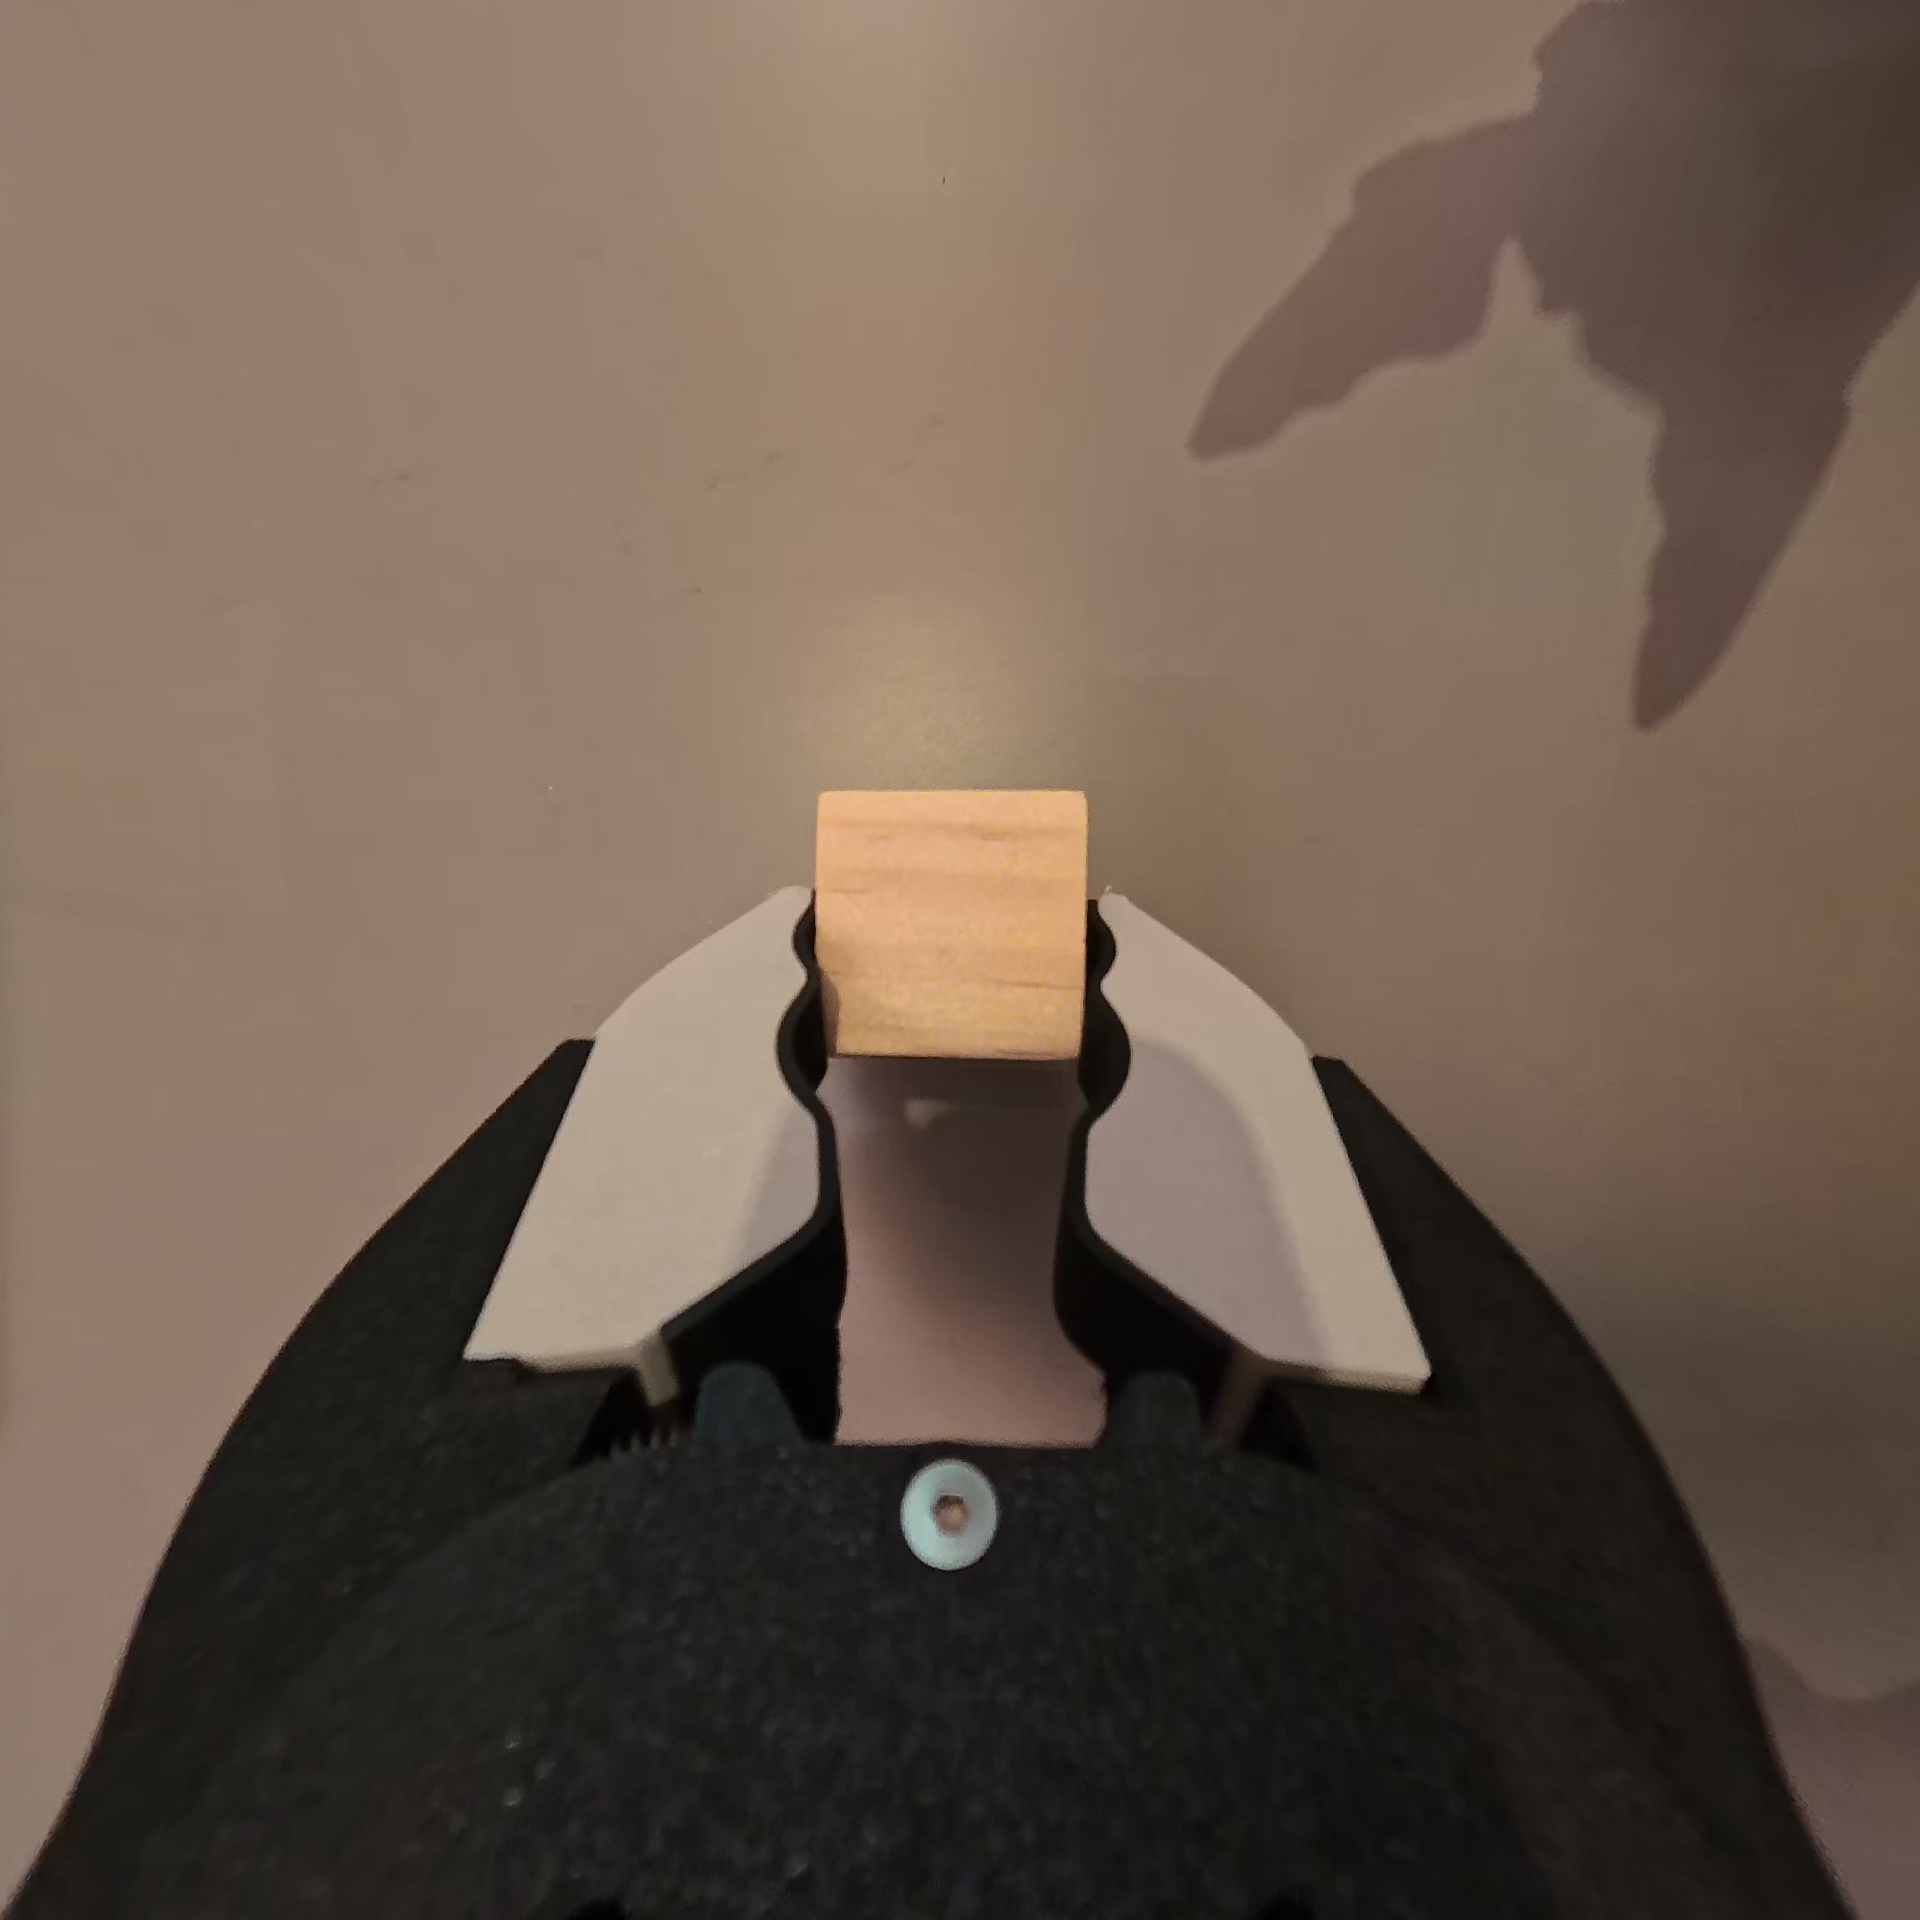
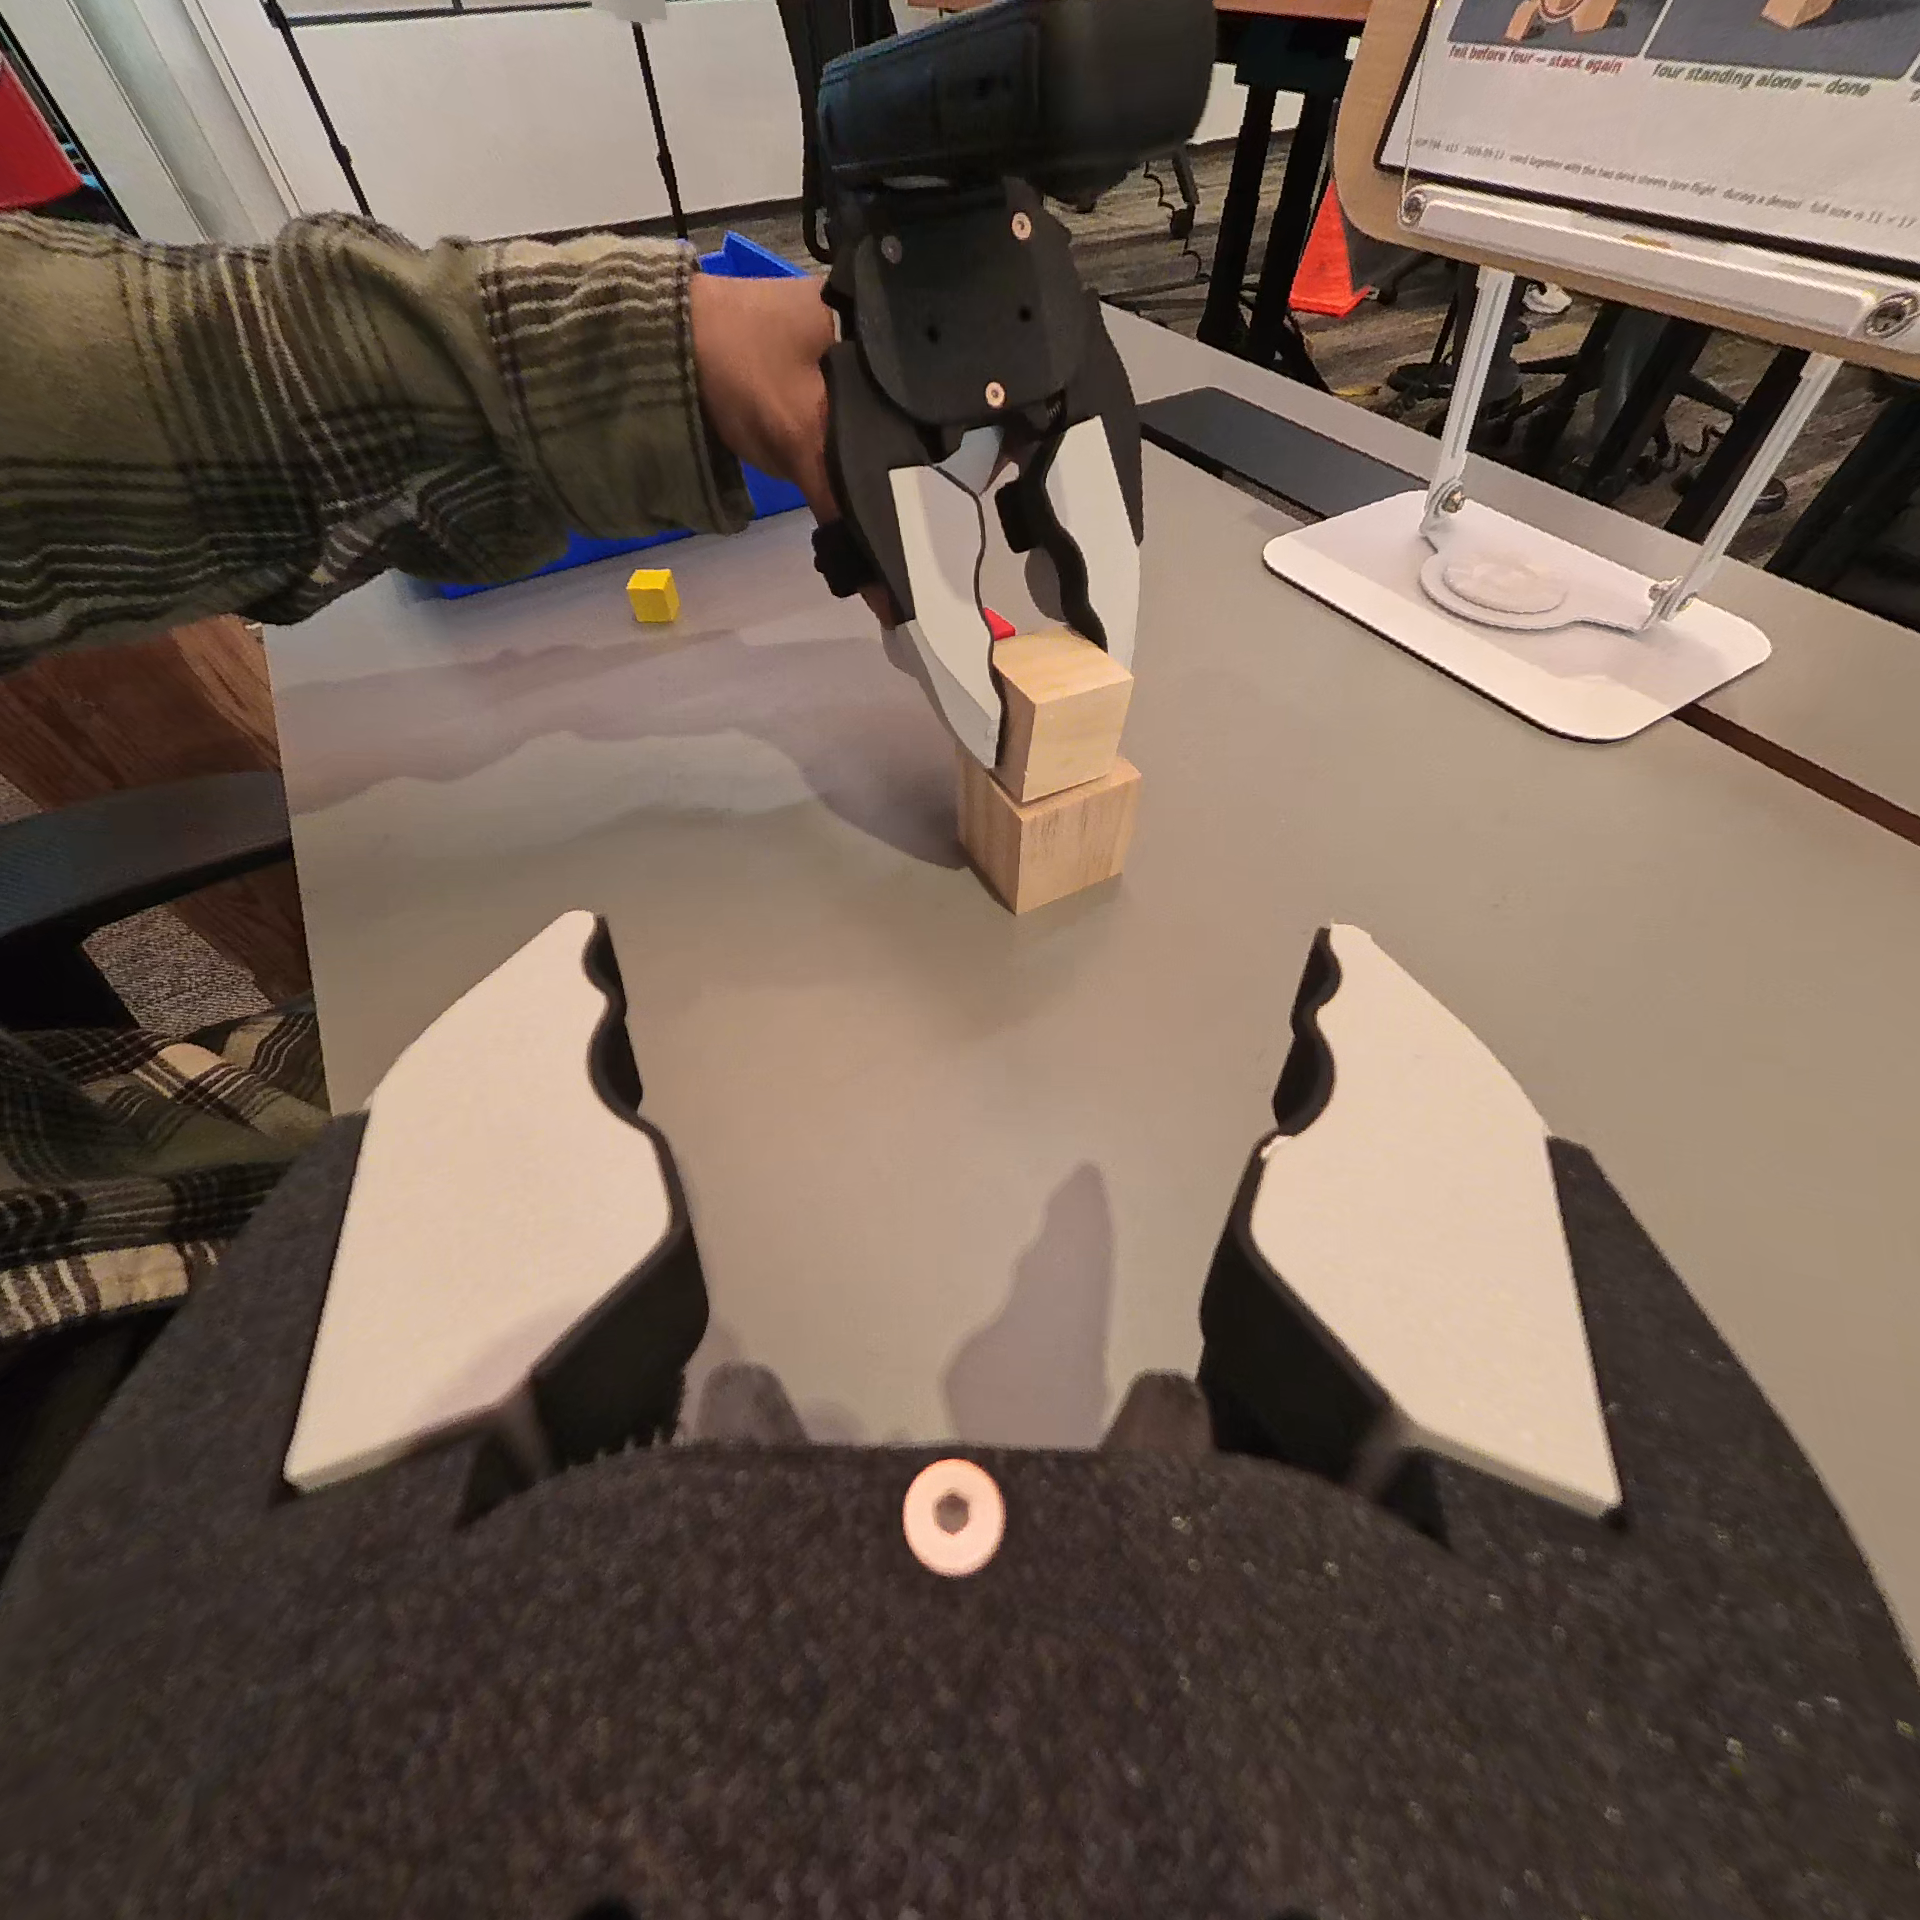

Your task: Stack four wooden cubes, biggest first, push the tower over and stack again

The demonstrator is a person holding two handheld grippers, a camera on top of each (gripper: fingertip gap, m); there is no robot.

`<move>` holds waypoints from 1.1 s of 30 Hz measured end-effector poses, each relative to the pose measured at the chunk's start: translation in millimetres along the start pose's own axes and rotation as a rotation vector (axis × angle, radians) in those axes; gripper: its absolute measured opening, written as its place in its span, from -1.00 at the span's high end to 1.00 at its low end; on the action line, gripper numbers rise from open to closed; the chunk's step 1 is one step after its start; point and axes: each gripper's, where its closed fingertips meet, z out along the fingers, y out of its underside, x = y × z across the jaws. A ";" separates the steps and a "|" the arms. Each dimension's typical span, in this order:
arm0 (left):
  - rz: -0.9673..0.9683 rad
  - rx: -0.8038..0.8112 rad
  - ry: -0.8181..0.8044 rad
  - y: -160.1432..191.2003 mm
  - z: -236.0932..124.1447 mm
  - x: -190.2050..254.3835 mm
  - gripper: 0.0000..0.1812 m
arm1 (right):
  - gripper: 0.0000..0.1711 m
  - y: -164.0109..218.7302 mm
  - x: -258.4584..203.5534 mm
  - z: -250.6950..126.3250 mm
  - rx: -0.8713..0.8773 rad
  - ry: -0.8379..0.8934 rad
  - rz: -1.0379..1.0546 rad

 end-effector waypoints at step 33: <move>-0.034 0.083 -0.062 2.9 -21.9 -2.8 0.32 | -0.41 0.3 -0.9 0.0 -0.004 0.000 -0.005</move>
